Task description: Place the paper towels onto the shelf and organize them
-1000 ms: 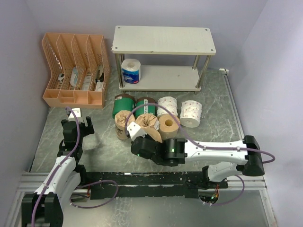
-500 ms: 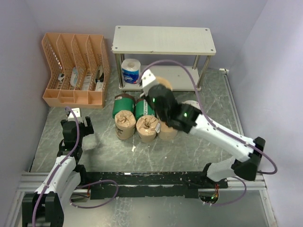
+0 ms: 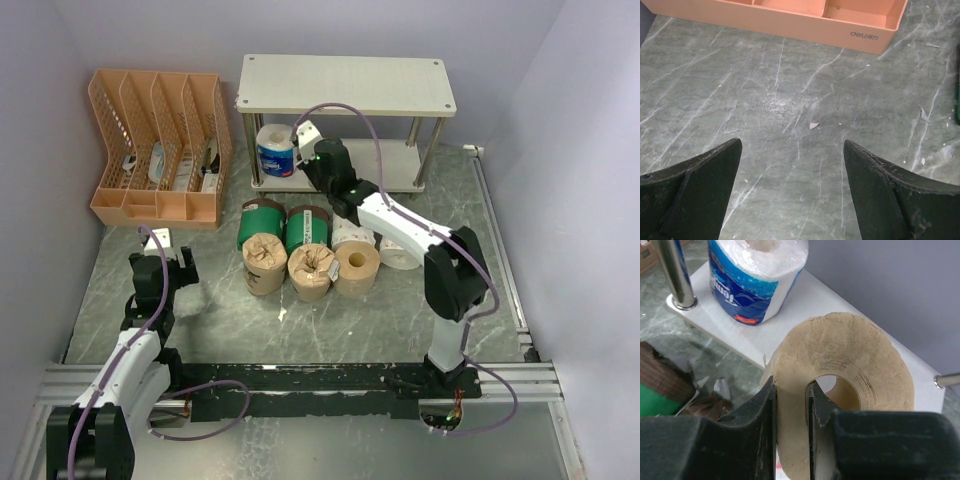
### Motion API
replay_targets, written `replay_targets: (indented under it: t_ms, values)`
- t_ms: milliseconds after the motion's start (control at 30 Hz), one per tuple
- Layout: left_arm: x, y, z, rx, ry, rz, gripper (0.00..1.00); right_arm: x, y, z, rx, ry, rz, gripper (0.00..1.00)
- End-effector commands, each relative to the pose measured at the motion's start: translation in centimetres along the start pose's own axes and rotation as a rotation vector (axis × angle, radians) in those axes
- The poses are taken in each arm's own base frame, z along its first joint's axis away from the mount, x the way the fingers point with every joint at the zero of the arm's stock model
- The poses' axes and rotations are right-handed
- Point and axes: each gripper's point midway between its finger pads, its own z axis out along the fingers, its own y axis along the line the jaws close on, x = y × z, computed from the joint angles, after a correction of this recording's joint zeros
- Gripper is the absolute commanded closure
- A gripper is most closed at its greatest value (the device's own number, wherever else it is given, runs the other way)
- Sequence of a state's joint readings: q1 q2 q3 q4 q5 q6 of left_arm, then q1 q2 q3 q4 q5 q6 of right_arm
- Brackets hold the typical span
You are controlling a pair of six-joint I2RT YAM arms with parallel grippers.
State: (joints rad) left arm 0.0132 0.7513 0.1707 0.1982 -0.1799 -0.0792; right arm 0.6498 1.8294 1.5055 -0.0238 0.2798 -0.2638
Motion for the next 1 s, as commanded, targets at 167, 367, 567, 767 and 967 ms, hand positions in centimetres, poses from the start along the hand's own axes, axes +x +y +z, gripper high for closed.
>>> replay_targets:
  t_ms: [167,367,567,767,967]
  values:
    - [-0.4,-0.3,0.3,0.009,-0.023,-0.003,0.06,-3.6,-2.1,5.0,0.054,-0.209,0.016,1.0]
    - [-0.3,-0.4,0.4,0.011,-0.017,0.002,0.06,-3.3,-2.1,8.0,0.035,-0.222,0.025,1.0]
    - [-0.2,-0.5,0.5,0.009,-0.01,0.007,0.06,-2.9,-1.2,10.2,0.015,-0.228,0.028,1.0]
    - [-0.2,-0.5,0.5,0.011,-0.008,0.01,0.06,-3.1,-0.3,11.2,-0.022,-0.227,0.038,1.0]
    - [-0.3,-0.5,0.4,0.011,-0.012,0.009,0.06,-2.5,-0.1,11.7,-0.023,-0.216,0.032,1.0]
